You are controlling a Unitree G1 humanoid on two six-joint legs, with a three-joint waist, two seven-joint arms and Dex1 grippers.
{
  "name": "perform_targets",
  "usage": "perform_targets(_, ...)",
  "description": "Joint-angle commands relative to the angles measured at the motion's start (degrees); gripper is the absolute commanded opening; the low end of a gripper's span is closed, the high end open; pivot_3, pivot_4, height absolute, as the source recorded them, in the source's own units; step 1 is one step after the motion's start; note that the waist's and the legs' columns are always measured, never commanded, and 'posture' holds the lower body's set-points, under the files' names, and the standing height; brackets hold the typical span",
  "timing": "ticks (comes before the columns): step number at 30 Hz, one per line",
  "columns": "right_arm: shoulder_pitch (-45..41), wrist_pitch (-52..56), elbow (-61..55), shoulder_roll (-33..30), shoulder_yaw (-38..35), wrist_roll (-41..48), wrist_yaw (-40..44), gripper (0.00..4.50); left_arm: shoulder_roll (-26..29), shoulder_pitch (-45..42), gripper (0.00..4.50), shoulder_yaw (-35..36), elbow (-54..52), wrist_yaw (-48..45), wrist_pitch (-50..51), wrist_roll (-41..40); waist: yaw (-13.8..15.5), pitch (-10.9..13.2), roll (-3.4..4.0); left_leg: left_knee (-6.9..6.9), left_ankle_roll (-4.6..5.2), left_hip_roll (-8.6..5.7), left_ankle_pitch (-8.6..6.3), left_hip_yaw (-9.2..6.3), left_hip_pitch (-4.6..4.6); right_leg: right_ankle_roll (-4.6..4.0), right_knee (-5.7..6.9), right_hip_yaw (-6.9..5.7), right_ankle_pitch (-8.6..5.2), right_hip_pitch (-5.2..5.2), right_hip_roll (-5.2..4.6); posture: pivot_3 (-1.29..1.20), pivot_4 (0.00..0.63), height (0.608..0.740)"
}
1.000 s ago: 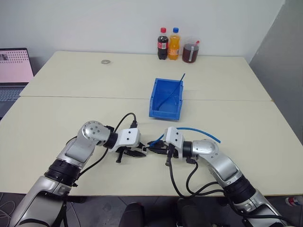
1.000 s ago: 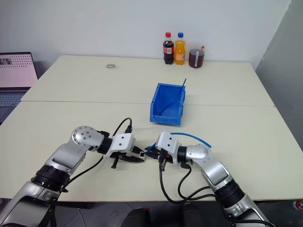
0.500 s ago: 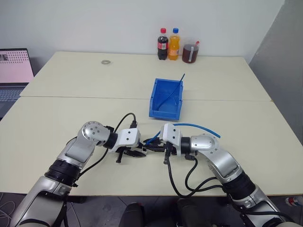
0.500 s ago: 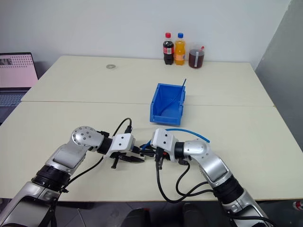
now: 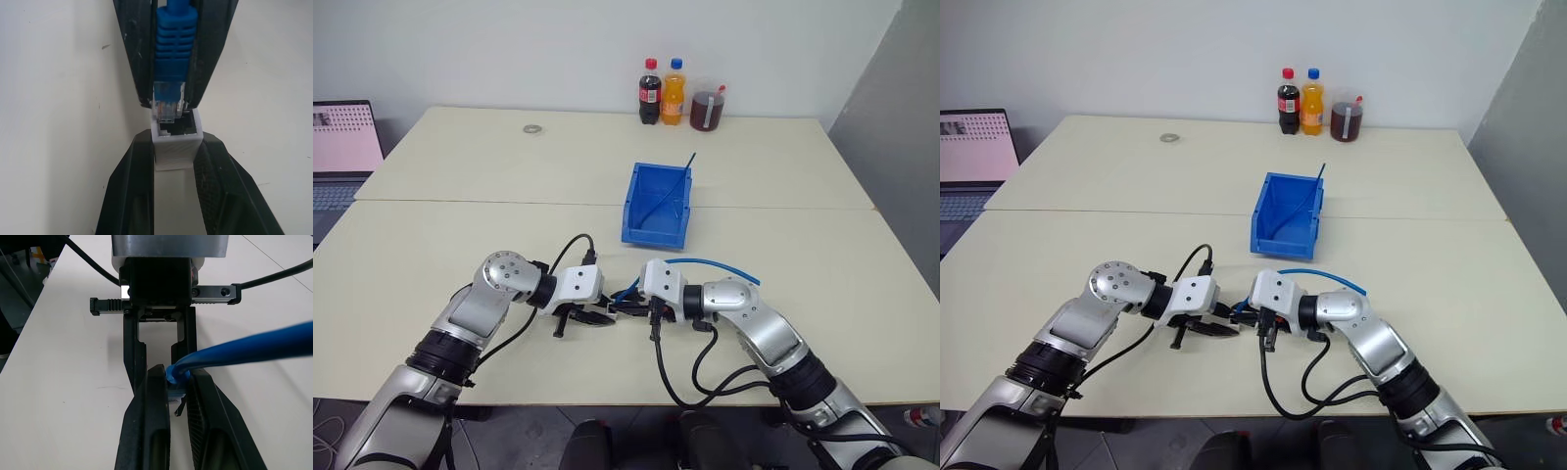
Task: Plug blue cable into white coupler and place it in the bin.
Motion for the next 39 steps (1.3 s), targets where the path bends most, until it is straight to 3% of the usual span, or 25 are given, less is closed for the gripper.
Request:
perform_targets(1,-0.73,-0.73,-0.44,-0.05,0.62,-0.69,0.88,0.18,-0.1,0.97,0.79,-0.66,1.59,0.42,0.71,1.76,0.0,0.0,0.0,0.0,0.0,0.0,0.0,0.0,0.0,0.0,0.0,0.0,0.0,0.0,0.0,0.0,0.15,0.74)
perform_targets(28,-3.8,0.29,7.25,1.68,3.49,-1.86,7.44,0.18,-0.54,1.52,0.78,-0.28,0.94,0.94,0.49,2.08,0.0,-0.08,0.04,0.0,0.0,0.0,0.0,0.0,0.23,0.0,0.0,0.02,0.0,0.19,-0.01,0.0,0.15,0.74)
perform_targets(39,-4.02,3.86,7.46,2.37,8.28,-6.09,7.79,0.18,-1.18,1.88,0.78,-0.56,0.4,1.24,1.22,1.89,-0.05,-0.56,0.33,-0.03,0.0,0.0,0.0,0.02,0.35,0.0,0.01,0.08,-0.01,0.25,0.0,0.0,0.15,0.74)
